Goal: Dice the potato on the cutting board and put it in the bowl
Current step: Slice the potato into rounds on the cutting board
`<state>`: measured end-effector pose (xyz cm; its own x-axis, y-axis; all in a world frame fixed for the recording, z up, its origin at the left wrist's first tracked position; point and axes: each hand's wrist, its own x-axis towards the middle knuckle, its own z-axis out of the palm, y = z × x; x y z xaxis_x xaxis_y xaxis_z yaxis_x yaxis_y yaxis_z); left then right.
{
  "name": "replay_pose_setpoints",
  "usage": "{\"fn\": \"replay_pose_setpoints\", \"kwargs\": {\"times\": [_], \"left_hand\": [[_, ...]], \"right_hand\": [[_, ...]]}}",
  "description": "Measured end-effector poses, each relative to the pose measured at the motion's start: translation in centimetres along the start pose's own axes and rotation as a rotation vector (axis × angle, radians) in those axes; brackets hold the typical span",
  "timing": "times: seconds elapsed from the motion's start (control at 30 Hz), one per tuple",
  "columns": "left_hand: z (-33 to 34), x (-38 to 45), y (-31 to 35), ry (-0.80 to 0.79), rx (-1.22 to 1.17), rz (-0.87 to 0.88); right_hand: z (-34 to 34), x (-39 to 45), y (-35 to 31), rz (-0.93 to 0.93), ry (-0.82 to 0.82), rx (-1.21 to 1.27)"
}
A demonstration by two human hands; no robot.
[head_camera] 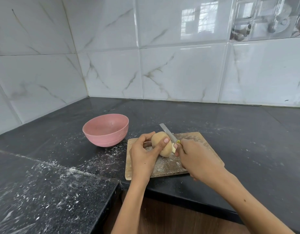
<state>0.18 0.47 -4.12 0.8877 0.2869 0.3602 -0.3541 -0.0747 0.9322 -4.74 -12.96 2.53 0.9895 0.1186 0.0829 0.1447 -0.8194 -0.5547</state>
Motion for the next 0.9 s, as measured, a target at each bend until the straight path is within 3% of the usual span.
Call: {"fn": "replay_pose_setpoints", "kwargs": {"times": [0.37,0.9], "left_hand": [[-0.11,0.13,-0.05,-0.013,-0.099,-0.052],[-0.19,0.01,0.18,0.001,-0.066,-0.043]], "right_hand": [[0.2,0.32,0.42,-0.004,0.048,0.095],[0.73,0.52,0.28,-0.032,0.081,-0.015]]}}
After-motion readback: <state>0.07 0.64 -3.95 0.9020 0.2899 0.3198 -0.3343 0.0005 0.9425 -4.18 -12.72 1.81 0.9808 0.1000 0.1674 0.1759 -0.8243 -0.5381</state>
